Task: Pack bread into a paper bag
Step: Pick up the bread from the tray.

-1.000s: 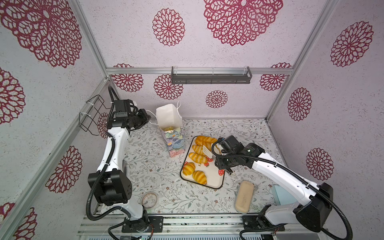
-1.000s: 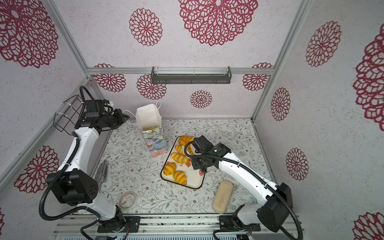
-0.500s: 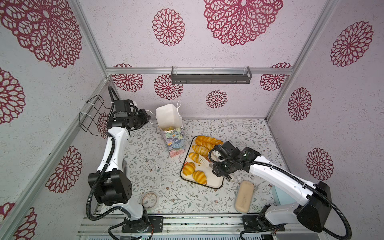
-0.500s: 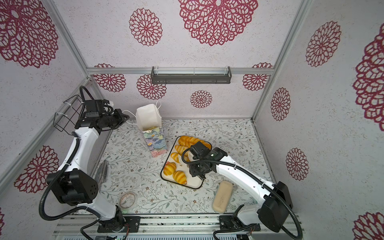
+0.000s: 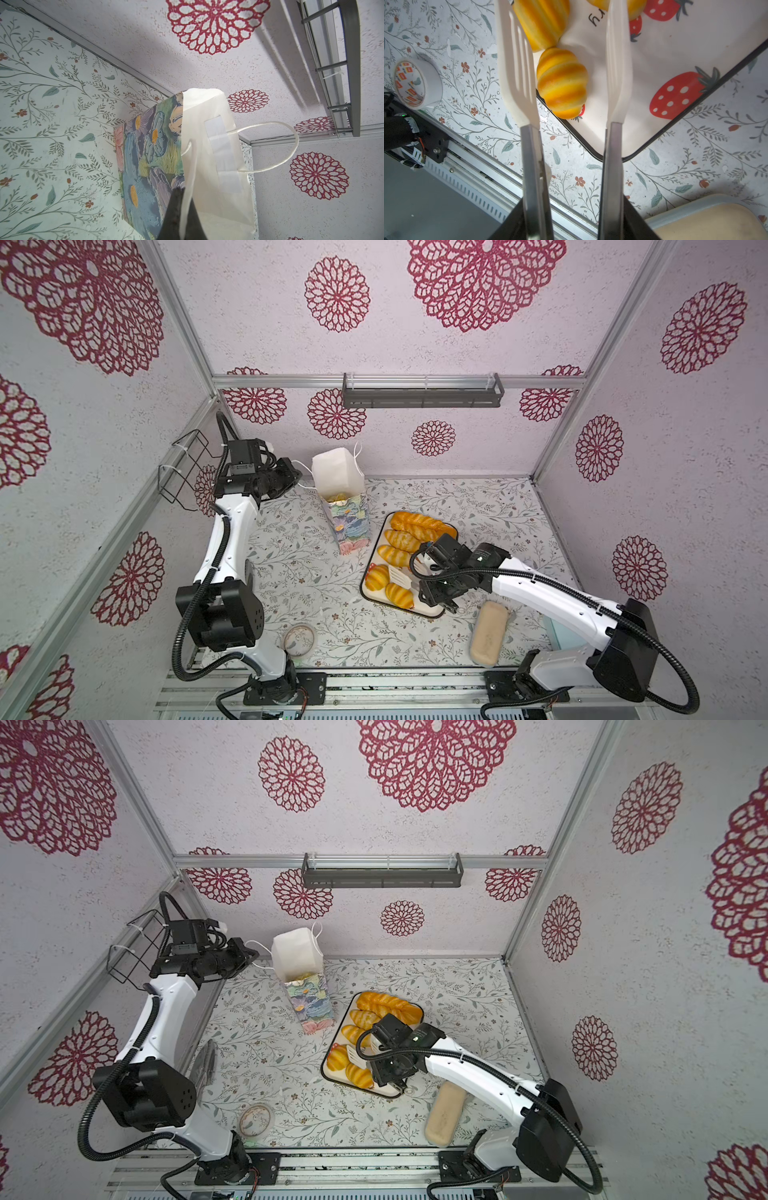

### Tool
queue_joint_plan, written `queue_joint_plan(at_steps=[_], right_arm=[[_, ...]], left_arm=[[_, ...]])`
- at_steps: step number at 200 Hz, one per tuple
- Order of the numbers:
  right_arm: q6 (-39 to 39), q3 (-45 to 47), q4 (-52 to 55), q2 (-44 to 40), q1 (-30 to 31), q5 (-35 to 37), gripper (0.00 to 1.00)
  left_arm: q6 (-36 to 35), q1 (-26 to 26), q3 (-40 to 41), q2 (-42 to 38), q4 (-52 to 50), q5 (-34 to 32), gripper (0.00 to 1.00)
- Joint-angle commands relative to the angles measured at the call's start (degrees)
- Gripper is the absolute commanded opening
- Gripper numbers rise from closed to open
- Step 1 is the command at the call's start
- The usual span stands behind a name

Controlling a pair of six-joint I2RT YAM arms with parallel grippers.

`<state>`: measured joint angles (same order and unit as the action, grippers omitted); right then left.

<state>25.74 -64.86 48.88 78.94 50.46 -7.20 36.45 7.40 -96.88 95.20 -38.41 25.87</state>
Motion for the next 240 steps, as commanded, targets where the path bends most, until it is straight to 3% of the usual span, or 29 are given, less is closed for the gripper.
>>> queue_joint_plan(at_steps=[1, 199, 240], right_arm=[[1.0, -0.23, -0.88, -0.1, 0.86, -0.78, 0.56], [0.28, 2.19, 0.48, 5.31, 5.81, 2.24, 0.59], [0.27, 1.84, 1.04, 5.35, 5.82, 3.97, 0.55]], left_arm=[[-0.48, 0.13, 0.59, 0.25, 0.71, -0.34, 0.0], [-0.39, 0.11, 0.6, 0.23, 0.76, -0.29, 0.0], [-0.35, 0.15, 0.63, 0.27, 0.71, -0.28, 0.0]])
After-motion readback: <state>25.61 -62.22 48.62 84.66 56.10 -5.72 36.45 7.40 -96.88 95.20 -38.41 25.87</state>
